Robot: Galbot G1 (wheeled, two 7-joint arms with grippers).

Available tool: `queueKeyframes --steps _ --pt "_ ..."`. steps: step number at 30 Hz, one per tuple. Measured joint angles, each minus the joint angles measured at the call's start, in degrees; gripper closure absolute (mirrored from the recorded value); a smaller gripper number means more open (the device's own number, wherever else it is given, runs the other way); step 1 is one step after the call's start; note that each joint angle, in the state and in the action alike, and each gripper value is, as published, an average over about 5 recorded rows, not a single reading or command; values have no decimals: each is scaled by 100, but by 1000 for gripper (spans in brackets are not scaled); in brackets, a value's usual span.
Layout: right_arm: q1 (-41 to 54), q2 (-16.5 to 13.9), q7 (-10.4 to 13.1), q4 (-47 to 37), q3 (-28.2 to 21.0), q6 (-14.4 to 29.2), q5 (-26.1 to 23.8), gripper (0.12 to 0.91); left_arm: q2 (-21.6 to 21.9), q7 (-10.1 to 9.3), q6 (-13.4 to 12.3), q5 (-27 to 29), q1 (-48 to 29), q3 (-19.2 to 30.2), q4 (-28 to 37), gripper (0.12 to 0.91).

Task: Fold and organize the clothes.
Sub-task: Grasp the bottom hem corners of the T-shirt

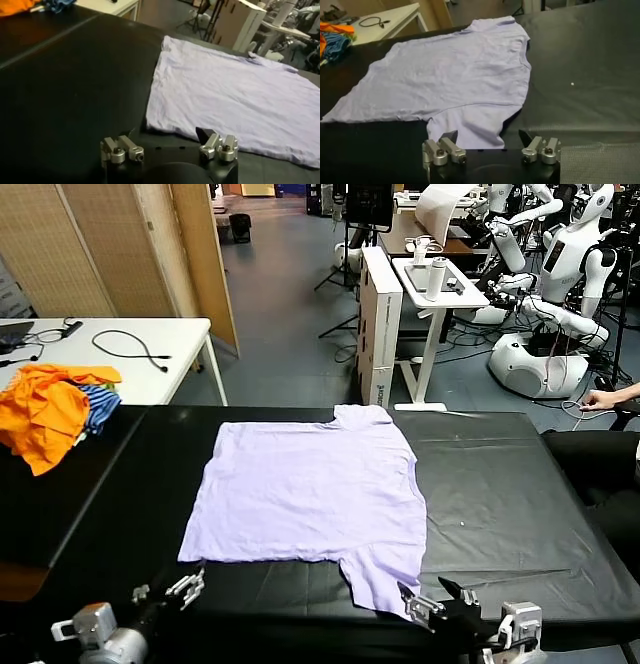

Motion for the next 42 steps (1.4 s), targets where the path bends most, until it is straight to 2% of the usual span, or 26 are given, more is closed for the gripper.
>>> queueKeyframes --steps 20,26,29,32,38,40,42 --pt "316 36 15 -474 -229 0 -25 118 -12 -56 -106 -78 -333 146 443 128" --pt "409 70 11 -609 -279 0 -28 131 -15 -40 -145 -52 -386 158 551 252" --pt "417 71 4 -664 -271 4 -30 239 -19 -40 -152 -33 -405 178 578 299" --pt "421 71 -2 -718 -264 9 -32 423 -20 -45 -151 -8 -400 200 582 400" --pt "409 71 -20 -745 -276 10 -34 795 -26 -48 -117 37 -393 264 582 751" --pt "373 70 -17 -715 -269 8 -35 866 -30 -46 -108 50 -391 276 584 841" --pt "325 66 3 -661 -250 5 -36 884 -32 -45 -104 59 -381 279 581 873"
